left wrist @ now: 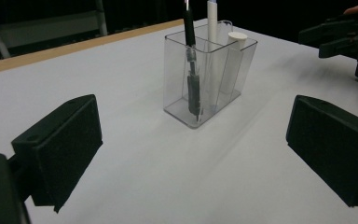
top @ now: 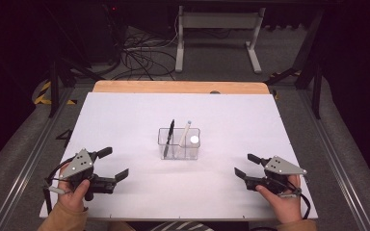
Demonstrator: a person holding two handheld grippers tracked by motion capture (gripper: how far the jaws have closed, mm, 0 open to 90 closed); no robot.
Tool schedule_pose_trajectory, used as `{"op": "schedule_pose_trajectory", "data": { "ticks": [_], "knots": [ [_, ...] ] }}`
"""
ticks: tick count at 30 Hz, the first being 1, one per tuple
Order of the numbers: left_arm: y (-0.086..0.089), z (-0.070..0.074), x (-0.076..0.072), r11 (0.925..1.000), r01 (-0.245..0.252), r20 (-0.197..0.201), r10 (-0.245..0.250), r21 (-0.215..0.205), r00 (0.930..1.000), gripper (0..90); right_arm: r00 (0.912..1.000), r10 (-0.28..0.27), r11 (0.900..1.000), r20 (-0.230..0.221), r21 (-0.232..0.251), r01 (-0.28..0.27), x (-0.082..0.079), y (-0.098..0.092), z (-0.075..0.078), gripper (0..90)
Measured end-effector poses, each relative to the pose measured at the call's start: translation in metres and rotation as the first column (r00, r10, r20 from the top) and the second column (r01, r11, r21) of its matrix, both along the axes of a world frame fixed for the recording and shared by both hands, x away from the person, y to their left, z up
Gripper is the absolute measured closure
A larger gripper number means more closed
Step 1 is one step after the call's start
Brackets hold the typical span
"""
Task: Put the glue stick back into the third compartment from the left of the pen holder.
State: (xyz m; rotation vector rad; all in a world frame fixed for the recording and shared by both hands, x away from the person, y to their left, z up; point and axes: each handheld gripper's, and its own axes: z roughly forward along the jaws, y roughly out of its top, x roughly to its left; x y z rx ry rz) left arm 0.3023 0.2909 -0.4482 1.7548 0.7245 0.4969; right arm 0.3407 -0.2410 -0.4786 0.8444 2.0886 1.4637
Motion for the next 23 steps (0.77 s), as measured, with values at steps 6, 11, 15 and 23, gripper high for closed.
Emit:
{"op": "schedule_pose_trajectory", "data": {
  "ticks": [6,11,15,23],
  "knots": [
    [0.000,-0.007,0.000,1.0000,-0.004,-0.011,0.004,0.003,0.9999,4.5,0.9999,0.002,0.999,-0.017,-0.035,-0.002,-0.004,-0.001,-0.009,26.6],
    [0.001,-0.011,-0.002,0.9999,-0.003,0.001,0.003,0.011,1.0000,4.5,1.0000,0.005,0.999,-0.008,-0.034,-0.005,-0.004,0.001,-0.008,26.6],
    [0.001,-0.012,-0.003,1.0000,-0.004,-0.008,0.004,0.004,1.0000,4.4,1.0000,0.002,1.000,0.000,-0.024,-0.002,-0.003,0.000,-0.007,26.6],
    [0.005,-0.012,-0.003,0.9999,-0.010,-0.032,0.010,-0.009,0.9994,1.9,0.9998,-0.015,1.000,0.011,-0.011,0.015,-0.003,-0.001,-0.006,26.4]
  ]
}}
